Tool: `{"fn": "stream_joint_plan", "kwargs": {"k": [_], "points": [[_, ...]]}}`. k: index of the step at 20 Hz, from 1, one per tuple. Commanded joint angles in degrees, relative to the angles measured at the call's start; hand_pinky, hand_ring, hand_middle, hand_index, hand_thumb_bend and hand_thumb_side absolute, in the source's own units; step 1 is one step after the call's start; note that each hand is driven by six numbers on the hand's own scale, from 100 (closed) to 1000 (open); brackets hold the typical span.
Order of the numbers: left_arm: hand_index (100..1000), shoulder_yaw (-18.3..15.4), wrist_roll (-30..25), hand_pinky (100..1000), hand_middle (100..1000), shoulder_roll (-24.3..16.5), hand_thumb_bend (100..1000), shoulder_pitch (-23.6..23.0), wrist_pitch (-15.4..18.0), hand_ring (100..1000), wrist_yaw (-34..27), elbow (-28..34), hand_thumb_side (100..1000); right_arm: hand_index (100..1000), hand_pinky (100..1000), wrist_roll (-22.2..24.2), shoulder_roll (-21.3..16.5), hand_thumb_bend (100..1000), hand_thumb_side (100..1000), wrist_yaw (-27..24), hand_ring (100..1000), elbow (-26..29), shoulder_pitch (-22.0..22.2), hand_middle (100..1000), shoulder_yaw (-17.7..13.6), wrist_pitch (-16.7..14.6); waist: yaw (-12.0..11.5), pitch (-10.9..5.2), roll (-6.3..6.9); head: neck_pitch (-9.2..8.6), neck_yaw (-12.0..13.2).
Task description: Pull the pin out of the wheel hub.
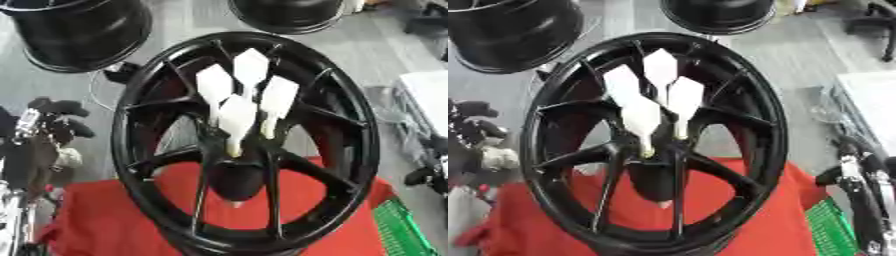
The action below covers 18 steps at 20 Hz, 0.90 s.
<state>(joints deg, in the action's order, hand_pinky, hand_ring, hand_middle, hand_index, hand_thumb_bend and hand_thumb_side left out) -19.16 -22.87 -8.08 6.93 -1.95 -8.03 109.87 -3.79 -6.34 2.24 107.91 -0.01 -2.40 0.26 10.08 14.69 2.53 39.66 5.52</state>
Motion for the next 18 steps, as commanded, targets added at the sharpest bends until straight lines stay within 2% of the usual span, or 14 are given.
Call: {"fn": "stream_joint_plan", "kwargs": {"k": [1, 5, 9, 13, 14, 16, 18], "points": [[735, -0.92, -0.43, 628, 636, -5.0, 100, -0.21, 2.59, 531, -2.67, 3.84, 789, 856, 446, -0.13, -0.96, 100, 729, 0.18, 434, 1.08, -0.18, 819, -0.04, 0.06, 0.1, -1.17, 0.26, -0.17, 0.17], [766, -1.84, -1.86, 647, 666, -10.61, 100, -0.4, 6.05, 547, -4.65, 4.67, 681, 856, 447, -0.38, -1.53, 100, 739, 0.46, 434, 0.89, -0.01, 819, -0.29, 0.12, 0.41, -1.76, 1.44, -0.03, -0.32], [817, -0.62, -5.18, 669, 720, -16.35, 100, -1.38, 9.58, 568, -5.59, 4.72, 572, 856, 447, -0.43, -2.15, 100, 733, 0.72, 435, 0.75, 0.06, 819, -0.3, 0.1, 0.66, -2.19, 2.39, 0.0, -0.55], [854, 2.79, -8.7, 688, 759, -22.09, 100, -0.57, 13.11, 579, -3.97, 4.72, 504, 856, 447, -0.25, -2.79, 100, 719, 0.88, 434, 0.71, 0.16, 819, -0.14, 0.03, 1.13, -2.57, 3.02, -0.05, -0.54], [871, 4.07, -9.59, 693, 780, -23.53, 151, -0.11, 14.0, 577, -3.19, 4.72, 493, 856, 447, -0.17, -2.98, 100, 723, 0.92, 434, 0.71, 0.19, 819, -0.09, 0.02, 1.33, -2.67, 3.24, -0.11, -0.38], [877, 6.81, -11.34, 695, 784, -26.38, 181, 1.38, 15.75, 574, -1.51, 4.72, 478, 856, 447, -0.06, -3.34, 100, 724, 1.03, 434, 0.68, 0.32, 819, 0.01, 0.03, 1.51, -2.82, 3.57, -0.18, -0.36], [883, 9.69, -13.13, 697, 790, -29.29, 276, 2.95, 17.54, 568, 0.26, 4.72, 457, 856, 446, 0.09, -3.66, 100, 706, 1.11, 434, 0.69, 0.49, 819, 0.16, 0.01, 1.67, -3.12, 3.79, 0.03, -0.26]]}}
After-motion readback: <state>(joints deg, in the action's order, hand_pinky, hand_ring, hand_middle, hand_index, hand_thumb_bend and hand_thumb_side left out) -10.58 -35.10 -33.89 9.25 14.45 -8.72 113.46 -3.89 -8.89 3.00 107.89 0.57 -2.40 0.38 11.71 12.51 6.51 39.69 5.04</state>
